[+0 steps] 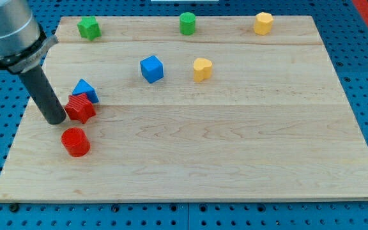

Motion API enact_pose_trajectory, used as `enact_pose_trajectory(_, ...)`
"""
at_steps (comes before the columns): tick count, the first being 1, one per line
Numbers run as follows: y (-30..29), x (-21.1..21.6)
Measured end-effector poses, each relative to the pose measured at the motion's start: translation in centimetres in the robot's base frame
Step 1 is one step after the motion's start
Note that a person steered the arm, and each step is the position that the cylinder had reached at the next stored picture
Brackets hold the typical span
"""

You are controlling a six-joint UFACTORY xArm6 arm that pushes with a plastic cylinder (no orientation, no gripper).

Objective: Move the red star to the left of the blue triangle

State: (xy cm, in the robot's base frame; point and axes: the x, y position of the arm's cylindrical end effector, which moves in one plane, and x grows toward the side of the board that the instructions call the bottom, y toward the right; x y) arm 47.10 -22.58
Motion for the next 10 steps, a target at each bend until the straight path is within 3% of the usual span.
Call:
enact_pose_trajectory(2,7.4,3.6)
enact_pose_trajectory(3,10.7,1.9)
enact_pose_trajectory(4,5.6,-1.1)
enact_pose_trajectory(5,0.9,-1.1)
enact_pose_trajectory(6,1.7,2.5)
enact_pose_trajectory(7,-0.4,1.1)
enact_pose_trajectory(8,-2.3,-3.0)
enact_pose_trajectory(10,-0.3,-3.3)
